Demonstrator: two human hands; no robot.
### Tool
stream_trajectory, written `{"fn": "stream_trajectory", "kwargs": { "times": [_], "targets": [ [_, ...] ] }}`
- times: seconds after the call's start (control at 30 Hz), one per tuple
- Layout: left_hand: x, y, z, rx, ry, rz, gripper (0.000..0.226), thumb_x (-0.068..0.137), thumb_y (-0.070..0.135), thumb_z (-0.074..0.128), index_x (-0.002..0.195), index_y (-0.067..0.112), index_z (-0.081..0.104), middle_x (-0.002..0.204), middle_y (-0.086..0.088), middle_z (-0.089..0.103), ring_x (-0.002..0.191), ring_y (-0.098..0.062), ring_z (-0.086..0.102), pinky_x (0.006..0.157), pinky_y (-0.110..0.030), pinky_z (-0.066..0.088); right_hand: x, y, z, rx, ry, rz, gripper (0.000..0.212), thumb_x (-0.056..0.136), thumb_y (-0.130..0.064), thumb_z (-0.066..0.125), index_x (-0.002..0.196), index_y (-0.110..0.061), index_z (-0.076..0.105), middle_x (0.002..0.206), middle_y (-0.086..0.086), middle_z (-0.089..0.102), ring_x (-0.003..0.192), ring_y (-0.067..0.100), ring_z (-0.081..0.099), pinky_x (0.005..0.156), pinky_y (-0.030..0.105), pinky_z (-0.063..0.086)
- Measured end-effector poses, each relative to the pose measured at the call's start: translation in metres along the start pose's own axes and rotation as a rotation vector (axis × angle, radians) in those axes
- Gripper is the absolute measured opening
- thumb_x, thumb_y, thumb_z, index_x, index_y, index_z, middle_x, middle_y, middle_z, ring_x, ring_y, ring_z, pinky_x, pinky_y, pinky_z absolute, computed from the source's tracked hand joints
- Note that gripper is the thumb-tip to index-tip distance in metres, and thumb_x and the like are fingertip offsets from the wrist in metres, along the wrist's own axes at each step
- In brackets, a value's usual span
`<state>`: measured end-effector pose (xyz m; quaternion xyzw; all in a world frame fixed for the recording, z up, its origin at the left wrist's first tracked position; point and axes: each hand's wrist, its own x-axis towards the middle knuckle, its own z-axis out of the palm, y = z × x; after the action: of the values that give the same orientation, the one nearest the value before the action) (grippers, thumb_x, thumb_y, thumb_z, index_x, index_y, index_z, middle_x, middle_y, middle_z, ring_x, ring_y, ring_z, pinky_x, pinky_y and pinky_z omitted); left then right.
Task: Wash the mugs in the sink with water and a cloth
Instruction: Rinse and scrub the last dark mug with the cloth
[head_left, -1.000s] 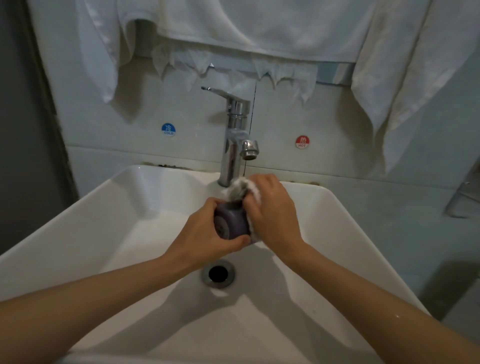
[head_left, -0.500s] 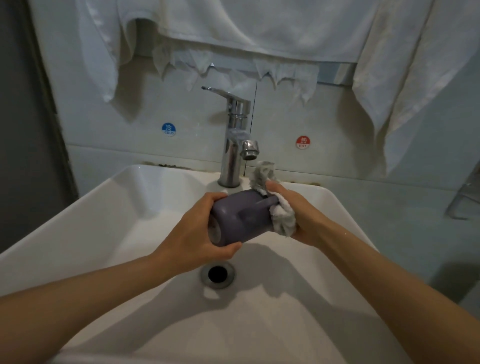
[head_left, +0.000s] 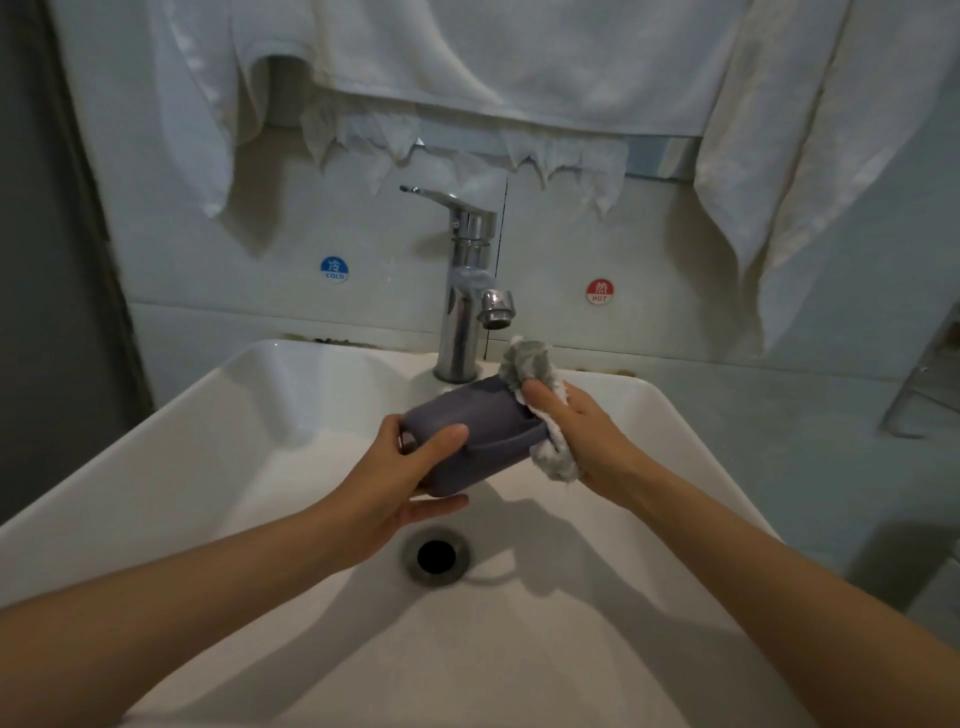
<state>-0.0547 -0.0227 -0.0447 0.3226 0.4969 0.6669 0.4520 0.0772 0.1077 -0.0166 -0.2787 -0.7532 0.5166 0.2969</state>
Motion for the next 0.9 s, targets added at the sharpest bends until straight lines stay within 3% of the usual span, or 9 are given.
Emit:
{"fn": "stream_trajectory", "kwargs": {
  "times": [0.1, 0.2, 0.3, 0.4, 0.5, 0.57, 0.7, 0.8, 0.9],
  "targets": [
    [0.001, 0.001, 0.002, 0.107, 0.052, 0.128, 0.057, 0.073, 0.023, 0.07, 0.119, 0.019, 0.039, 0.121, -0.001, 0.05, 0.102, -0.021, 0.061, 0.071, -0.035, 0.059, 0.002, -0.004, -0.004, 0.018, 0.114, 0.068, 0.031, 0.096, -0.044, 0.041, 0.105, -0.017, 0.053, 0.105, 0.007, 0.062, 0.095, 0.02, 0.058, 0.089, 0.036, 0.048],
    [0.001, 0.003, -0.002, 0.337, 0.079, 0.26, 0.061, 0.073, 0.011, 0.075, 0.119, 0.024, 0.037, 0.114, 0.01, 0.047, 0.101, -0.018, 0.059, 0.073, -0.036, 0.059, 0.002, -0.003, -0.001, -0.334, 0.233, -0.197, 0.033, 0.097, -0.043, 0.036, 0.114, -0.018, 0.052, 0.111, 0.002, 0.057, 0.1, 0.015, 0.052, 0.081, 0.021, 0.039],
    [0.001, -0.001, -0.008, 0.477, 0.047, 0.333, 0.062, 0.07, 0.007, 0.078, 0.115, 0.025, 0.039, 0.11, 0.011, 0.05, 0.099, -0.012, 0.059, 0.074, -0.029, 0.058, -0.005, -0.001, 0.014, -0.667, 0.142, -0.469, 0.064, 0.086, -0.053, 0.026, 0.132, -0.015, 0.048, 0.136, 0.006, 0.049, 0.126, 0.02, 0.041, 0.106, 0.029, 0.028],
    [0.004, -0.007, -0.004, 0.602, 0.039, 0.406, 0.064, 0.065, 0.002, 0.081, 0.111, 0.024, 0.042, 0.108, 0.005, 0.055, 0.097, -0.007, 0.057, 0.083, -0.02, 0.051, -0.018, -0.004, 0.035, -0.815, -0.049, -0.632, 0.054, 0.093, -0.049, 0.03, 0.14, -0.024, 0.041, 0.146, 0.001, 0.04, 0.133, 0.016, 0.032, 0.111, 0.032, 0.017],
    [0.006, -0.009, -0.001, 0.6, 0.027, 0.436, 0.062, 0.063, 0.0, 0.082, 0.107, 0.022, 0.043, 0.106, 0.005, 0.056, 0.095, -0.003, 0.059, 0.087, -0.023, 0.051, -0.018, -0.007, 0.038, -0.827, -0.051, -0.668, 0.045, 0.093, -0.046, 0.028, 0.13, -0.031, 0.048, 0.135, -0.004, 0.052, 0.122, 0.015, 0.046, 0.108, 0.041, 0.03],
    [0.004, -0.009, -0.003, 0.584, 0.017, 0.431, 0.064, 0.064, 0.006, 0.083, 0.108, 0.028, 0.041, 0.107, 0.014, 0.052, 0.094, -0.002, 0.059, 0.079, -0.023, 0.054, -0.01, -0.006, 0.026, -0.769, 0.07, -0.583, 0.044, 0.092, -0.044, 0.025, 0.121, -0.03, 0.055, 0.123, -0.003, 0.06, 0.11, 0.018, 0.054, 0.096, 0.041, 0.04],
    [0.002, -0.005, -0.004, 0.572, 0.028, 0.4, 0.068, 0.067, 0.01, 0.081, 0.118, 0.028, 0.039, 0.11, 0.019, 0.049, 0.096, -0.004, 0.056, 0.073, -0.025, 0.055, -0.001, 0.001, -0.009, -0.828, 0.162, -0.095, 0.043, 0.099, -0.046, 0.025, 0.128, -0.023, 0.047, 0.12, 0.006, 0.06, 0.106, 0.026, 0.056, 0.089, 0.036, 0.042],
    [0.002, -0.001, -0.002, 0.449, -0.001, 0.356, 0.063, 0.071, 0.008, 0.077, 0.118, 0.028, 0.04, 0.114, 0.014, 0.049, 0.099, -0.011, 0.058, 0.068, -0.03, 0.059, 0.001, -0.009, -0.029, -0.666, 0.243, 0.094, 0.034, 0.1, -0.043, 0.023, 0.108, -0.022, 0.048, 0.106, 0.005, 0.058, 0.087, 0.023, 0.054, 0.085, 0.035, 0.041],
    [0.002, -0.001, -0.001, 0.375, -0.036, 0.329, 0.056, 0.073, 0.007, 0.075, 0.109, 0.035, 0.042, 0.117, 0.009, 0.049, 0.1, -0.018, 0.06, 0.064, -0.031, 0.059, -0.003, -0.029, -0.059, -0.445, 0.312, 0.161, 0.029, 0.101, -0.027, 0.023, 0.087, -0.015, 0.045, 0.099, 0.007, 0.048, 0.08, 0.018, 0.044, 0.076, 0.028, 0.033]
  ]
}}
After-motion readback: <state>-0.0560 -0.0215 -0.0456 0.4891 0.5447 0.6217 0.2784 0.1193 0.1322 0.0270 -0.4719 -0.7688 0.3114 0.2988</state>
